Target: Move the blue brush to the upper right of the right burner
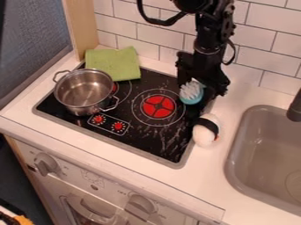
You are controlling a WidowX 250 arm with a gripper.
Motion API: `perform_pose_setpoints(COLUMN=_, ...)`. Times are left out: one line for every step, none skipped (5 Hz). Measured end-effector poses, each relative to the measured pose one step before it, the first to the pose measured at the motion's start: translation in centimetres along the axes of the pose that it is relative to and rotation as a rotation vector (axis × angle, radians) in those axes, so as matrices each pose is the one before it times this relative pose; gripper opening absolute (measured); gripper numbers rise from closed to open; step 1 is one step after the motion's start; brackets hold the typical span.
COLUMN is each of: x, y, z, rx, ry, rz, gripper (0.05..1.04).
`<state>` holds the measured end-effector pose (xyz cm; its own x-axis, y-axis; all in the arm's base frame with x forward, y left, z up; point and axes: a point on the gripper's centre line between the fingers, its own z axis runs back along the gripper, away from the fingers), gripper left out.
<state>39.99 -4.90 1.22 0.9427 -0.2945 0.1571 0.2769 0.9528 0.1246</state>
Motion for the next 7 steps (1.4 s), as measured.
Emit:
perform_pose_setpoints(x=-0.653, y=-0.099, z=0.166, rx=-0.0025, ry=0.0075, rz=0.0213, gripper=0.997)
perform_pose_setpoints(x=-0.751, y=-0.124, z=0.414, rx=-0.0054, ry=0.0044, rz=0.0002, gripper=0.998)
perform_pose_setpoints(x=0.239, y=-0.364, z=2.028, rx=-0.0301, ry=-0.0609, rz=0.0063, gripper=0.999)
perform_pose_setpoints(x=0.626, y=0.069, z=3.353, rx=-0.0044, ry=-0.0769, rz=0.0111, gripper=0.999)
perform_pose_setpoints(x=-0.811, y=-0.241, z=3.464, rx=-0.0159, ry=-0.0746, rz=0.0261, gripper=0.999)
perform_pose_setpoints(x=-1.615, y=-0.022, z=1.545, rx=-0.1092, ry=-0.1201, rz=0.031, gripper=0.999)
perform_pose_setpoints(x=0.283, y=0.004, z=0.249, rx=-0.0027, ry=-0.0221, rz=-0.0011, gripper=0.999)
